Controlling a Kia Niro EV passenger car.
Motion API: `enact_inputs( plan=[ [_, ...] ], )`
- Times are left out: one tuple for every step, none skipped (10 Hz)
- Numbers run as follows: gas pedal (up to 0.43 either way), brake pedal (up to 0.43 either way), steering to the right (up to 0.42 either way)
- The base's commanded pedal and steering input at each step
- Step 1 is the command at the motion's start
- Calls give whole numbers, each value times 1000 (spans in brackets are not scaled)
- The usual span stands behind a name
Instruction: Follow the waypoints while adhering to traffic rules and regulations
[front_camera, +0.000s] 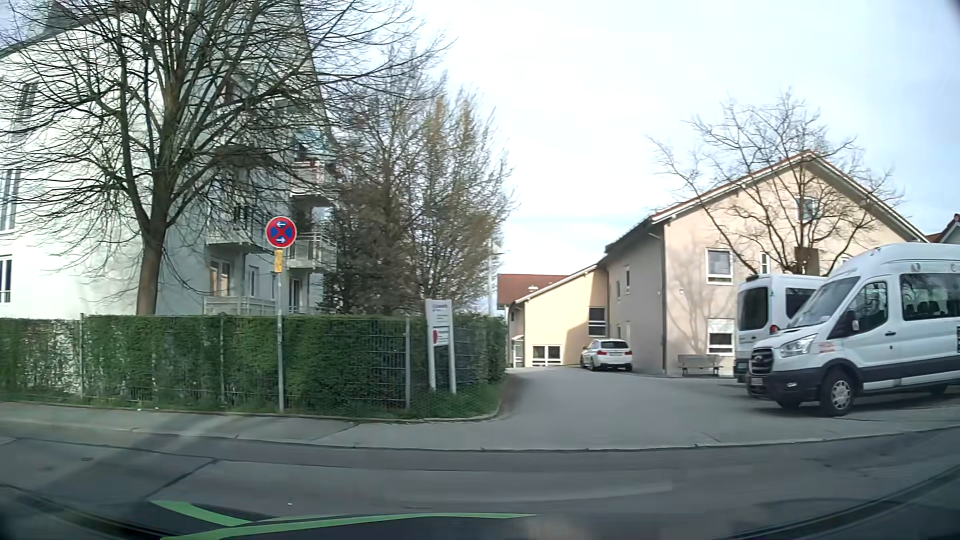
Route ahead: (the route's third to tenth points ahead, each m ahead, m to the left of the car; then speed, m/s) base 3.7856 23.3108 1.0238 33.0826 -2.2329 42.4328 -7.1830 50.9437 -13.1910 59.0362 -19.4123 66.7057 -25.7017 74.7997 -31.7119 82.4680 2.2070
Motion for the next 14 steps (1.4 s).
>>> enact_inputs(
  plan=[
    [240, 0, -863],
    [240, 0, -873],
    [240, 0, -877],
    [240, 0, -865],
    [240, 0, -855],
    [240, 0, -846],
    [240, 0, -840],
    [240, 0, -834],
    [240, 0, -831],
    [240, 0, -827],
    [240, 0, -821],
    [240, 0, -816],
    [240, 0, -802],
    [260, 0, -779]
  ],
)
